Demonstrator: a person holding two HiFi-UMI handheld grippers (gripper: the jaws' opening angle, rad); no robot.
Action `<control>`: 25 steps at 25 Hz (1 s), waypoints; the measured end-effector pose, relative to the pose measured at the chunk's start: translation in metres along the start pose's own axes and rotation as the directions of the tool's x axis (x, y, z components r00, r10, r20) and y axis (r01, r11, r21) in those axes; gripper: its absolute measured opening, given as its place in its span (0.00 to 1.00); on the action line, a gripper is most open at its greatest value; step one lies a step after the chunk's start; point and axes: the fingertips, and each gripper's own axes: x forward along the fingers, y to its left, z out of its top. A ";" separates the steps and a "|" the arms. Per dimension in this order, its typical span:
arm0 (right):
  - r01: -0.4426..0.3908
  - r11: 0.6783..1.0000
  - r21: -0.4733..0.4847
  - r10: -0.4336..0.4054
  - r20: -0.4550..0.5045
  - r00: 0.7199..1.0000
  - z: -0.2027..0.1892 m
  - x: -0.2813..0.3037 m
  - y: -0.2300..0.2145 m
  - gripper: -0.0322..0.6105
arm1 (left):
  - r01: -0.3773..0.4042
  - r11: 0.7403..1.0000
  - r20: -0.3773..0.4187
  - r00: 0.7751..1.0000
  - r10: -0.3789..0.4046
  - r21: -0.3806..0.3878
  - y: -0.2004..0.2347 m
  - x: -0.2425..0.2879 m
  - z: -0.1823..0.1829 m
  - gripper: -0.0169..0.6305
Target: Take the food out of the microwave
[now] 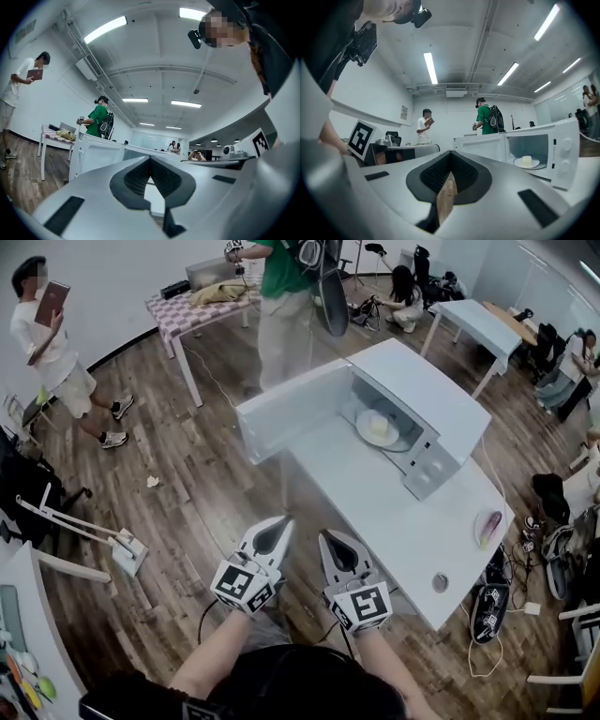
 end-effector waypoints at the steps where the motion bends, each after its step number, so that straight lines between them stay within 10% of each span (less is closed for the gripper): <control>1: 0.017 1.000 0.001 -0.017 0.000 1.000 0.001 0.012 -0.001 0.07 | 0.018 1.000 -0.003 1.000 -0.018 0.002 0.011 0.005 0.003 0.04; 25: 0.341 0.937 0.072 -0.335 -0.086 0.938 -0.036 0.090 -0.097 0.07 | 0.272 0.954 -0.111 0.952 -0.286 -0.127 0.073 0.110 -0.034 0.04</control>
